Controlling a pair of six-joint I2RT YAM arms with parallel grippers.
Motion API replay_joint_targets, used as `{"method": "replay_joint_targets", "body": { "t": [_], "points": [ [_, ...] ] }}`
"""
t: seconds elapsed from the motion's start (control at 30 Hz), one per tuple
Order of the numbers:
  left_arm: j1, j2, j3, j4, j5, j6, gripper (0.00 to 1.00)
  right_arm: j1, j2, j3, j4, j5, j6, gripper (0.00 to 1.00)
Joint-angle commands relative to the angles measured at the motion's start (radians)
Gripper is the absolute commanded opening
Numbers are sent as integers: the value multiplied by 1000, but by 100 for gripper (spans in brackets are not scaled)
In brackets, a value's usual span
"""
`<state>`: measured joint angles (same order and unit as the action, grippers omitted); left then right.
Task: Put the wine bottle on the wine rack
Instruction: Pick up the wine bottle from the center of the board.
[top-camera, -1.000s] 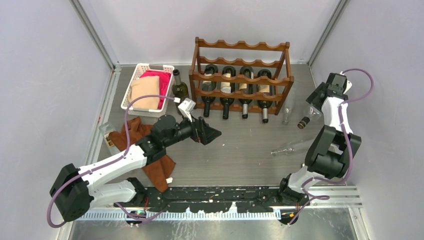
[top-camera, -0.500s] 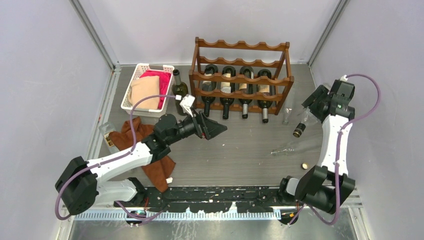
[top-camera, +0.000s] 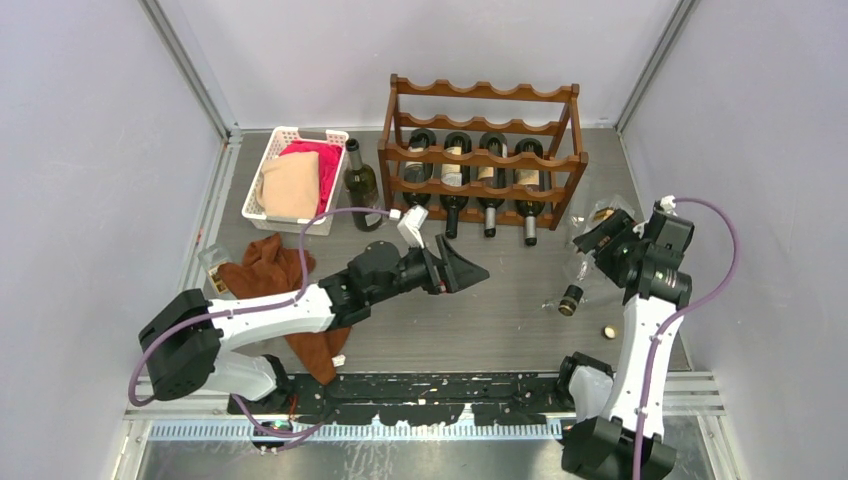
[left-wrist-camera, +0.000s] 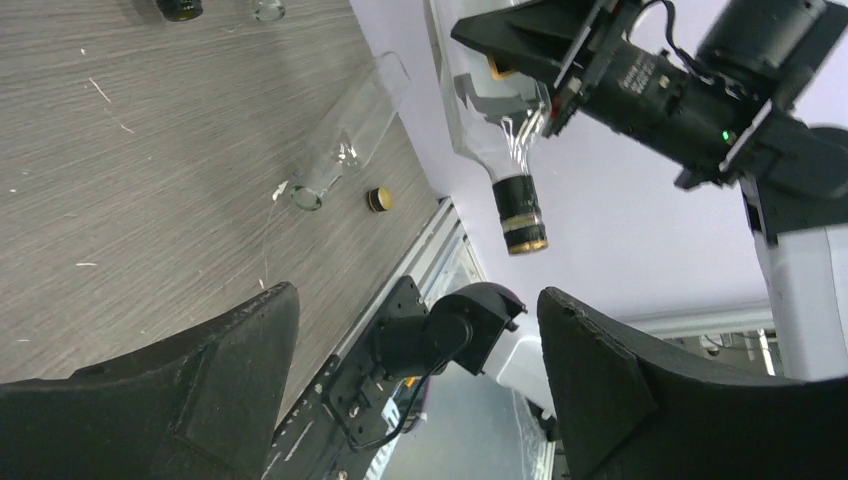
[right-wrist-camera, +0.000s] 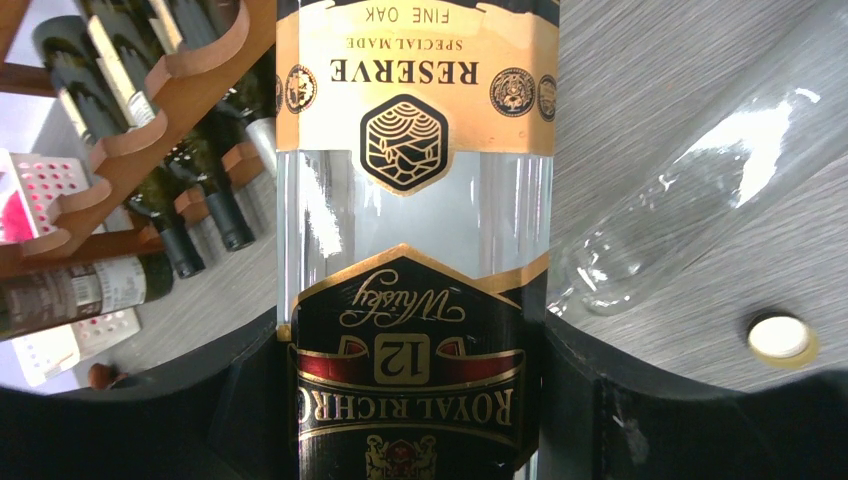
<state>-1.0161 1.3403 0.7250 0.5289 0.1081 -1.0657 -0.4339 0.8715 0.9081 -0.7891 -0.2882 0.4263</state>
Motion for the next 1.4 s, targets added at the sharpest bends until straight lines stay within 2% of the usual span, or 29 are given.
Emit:
{"method": "replay_joint_targets", "body": {
  "t": [0.0,0.2,0.6,0.83,1.03,1.37],
  "points": [
    [-66,17,125,-148,-155,-5,88,6,-108,-2,133,-89,70,1],
    [-135,88,237,-248,-231,-46,91,58,-160,-35,129,-82,125,1],
    [-276,246,497,-515,-373,-48,92,157,-237,-95,119,53,182,1],
    [-297,335,584,-500,-336,-13,89,229,-236,-101,135,107,186,1],
    [-298,421,655,-478,-265,-6,78,255,-232,-106,142,134,189,1],
    [-306,523,732,-456,-172,-32,68,259,-251,-126,150,138,202,1]
  ]
}}
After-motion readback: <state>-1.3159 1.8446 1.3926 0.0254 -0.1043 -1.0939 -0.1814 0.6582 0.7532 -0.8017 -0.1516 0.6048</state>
